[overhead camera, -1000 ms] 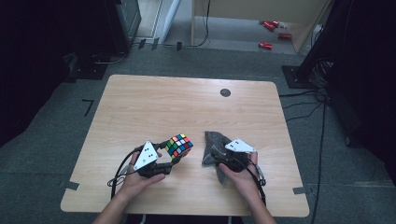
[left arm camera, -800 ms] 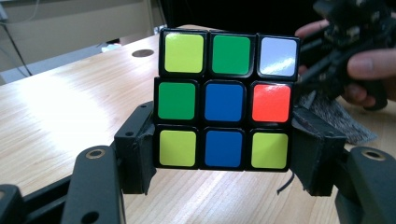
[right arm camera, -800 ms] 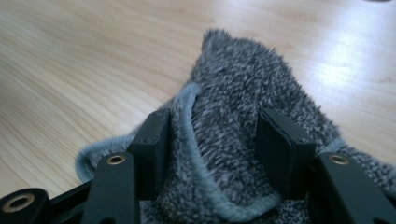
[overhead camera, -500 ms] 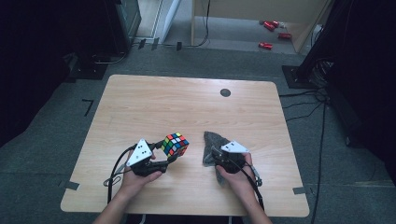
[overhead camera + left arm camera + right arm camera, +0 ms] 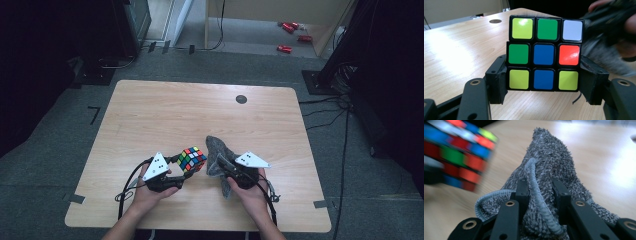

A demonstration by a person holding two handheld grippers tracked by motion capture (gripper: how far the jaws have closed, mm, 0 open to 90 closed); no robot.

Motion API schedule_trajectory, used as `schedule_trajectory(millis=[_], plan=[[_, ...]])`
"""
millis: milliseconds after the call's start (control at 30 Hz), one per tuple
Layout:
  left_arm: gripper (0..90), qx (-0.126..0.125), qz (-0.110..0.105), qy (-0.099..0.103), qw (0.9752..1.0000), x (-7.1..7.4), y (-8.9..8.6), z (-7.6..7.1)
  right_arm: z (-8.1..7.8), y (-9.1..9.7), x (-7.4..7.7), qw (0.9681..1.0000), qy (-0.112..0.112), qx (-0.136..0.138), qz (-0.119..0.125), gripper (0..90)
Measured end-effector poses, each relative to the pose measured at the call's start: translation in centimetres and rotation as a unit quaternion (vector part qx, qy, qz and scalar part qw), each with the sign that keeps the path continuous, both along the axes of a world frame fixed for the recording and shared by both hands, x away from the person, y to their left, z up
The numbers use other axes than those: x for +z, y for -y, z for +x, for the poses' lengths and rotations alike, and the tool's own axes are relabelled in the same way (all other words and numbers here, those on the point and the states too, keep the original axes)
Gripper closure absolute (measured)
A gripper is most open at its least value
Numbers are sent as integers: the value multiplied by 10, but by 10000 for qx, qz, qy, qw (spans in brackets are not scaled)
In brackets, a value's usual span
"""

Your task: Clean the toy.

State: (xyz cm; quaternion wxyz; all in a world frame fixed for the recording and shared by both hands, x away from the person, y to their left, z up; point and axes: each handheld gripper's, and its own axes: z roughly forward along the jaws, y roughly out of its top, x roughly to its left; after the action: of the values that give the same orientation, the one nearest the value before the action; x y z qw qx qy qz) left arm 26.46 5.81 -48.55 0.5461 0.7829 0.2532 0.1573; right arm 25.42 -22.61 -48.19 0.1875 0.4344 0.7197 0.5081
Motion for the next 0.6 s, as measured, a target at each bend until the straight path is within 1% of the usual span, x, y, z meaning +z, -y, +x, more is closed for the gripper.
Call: schedule_trajectory(millis=[67, 133, 200, 233, 267, 300, 367, 433, 500, 533, 600], plan=[[351, -34, 17, -46, 10000, -1, 2, -1, -6, -3, 11, 9994, 190, 200, 189, 722], [351, -57, 75, -13, 10000, -2, 6, -4, -11, -6, 20, 9983, 317, 378, 325, 723], [351, -95, 83, 32, 9999, -3, 10, -8, -17, -11, 27, 9965, 462, 566, 418, 722], [351, -97, 101, 61, 9999, -3, 11, -10, -18, -12, 29, 9956, 493, 642, 474, 721], [351, -123, 100, 65, 9999, -3, 13, -11, -20, -14, 32, 9944, 501, 722, 591, 720], [351, -147, 105, 55, 9998, -4, 14, -11, -21, -15, 34, 9932, 477, 791, 709, 719], [351, -163, 162, 104, 9997, -5, 17, -13, -22, -18, 36, 9913, 396, 889, 888, 717], [351, -167, 239, 167, 9994, -6, 19, -15, -20, -19, 34, 9903, 289, 946, 976, 717], [352, -145, 320, 243, 9991, -5, 20, -17, -18, -18, 30, 9902, 222, 943, 1003, 716], [352, -140, 324, 267, 9990, -4, 20, -18, -17, -16, 28, 9896, 155, 932, 1087, 715], [352, -133, 269, 270, 9992, 0, 19, -18, -13, -12, 24, 9896, 87, 852, 1160, 715]])
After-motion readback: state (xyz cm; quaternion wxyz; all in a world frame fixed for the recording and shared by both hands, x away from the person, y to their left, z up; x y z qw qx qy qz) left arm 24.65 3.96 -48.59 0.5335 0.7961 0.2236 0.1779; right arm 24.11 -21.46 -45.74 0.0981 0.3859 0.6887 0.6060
